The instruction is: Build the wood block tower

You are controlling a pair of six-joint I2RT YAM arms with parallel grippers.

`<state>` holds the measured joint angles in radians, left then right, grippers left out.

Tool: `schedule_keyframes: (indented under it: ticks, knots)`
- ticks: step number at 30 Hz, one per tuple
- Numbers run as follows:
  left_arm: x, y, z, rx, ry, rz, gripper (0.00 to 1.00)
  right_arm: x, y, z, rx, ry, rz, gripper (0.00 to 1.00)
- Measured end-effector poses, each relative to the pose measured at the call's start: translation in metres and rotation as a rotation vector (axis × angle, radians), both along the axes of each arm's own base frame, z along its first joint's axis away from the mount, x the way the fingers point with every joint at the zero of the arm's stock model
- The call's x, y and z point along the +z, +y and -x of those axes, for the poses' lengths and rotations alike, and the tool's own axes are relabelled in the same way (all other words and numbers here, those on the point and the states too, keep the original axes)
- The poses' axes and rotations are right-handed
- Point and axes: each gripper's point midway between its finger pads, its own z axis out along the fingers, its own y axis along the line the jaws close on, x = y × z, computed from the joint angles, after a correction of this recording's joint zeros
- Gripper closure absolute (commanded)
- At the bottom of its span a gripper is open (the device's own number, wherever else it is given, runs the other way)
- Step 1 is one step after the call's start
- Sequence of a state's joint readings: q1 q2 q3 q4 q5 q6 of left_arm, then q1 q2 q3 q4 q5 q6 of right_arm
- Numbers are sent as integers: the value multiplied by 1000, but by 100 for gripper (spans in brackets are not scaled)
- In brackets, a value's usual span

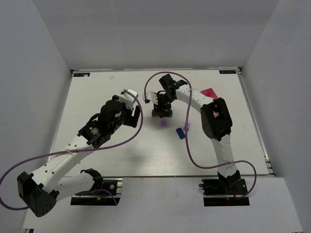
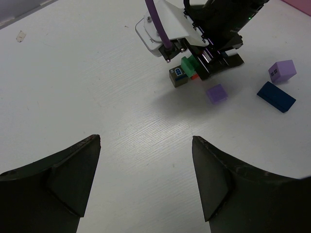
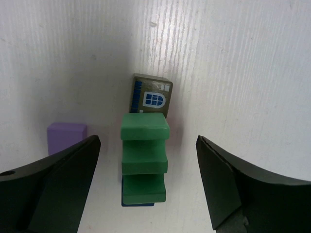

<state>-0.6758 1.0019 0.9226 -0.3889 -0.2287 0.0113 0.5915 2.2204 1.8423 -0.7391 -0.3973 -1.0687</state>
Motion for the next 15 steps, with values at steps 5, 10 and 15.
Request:
schedule_keyframes:
  ticks: [5, 10, 15]
  knots:
    - [0, 0, 0, 0, 0, 0, 14, -3, 0, -1, -11, 1, -3, 10]
    - [0, 0, 0, 0, 0, 0, 14, -10, -1, 2, -14, 6, -1, 10]
    - [0, 0, 0, 0, 0, 0, 14, -11, -2, 3, -17, 6, -2, 10]
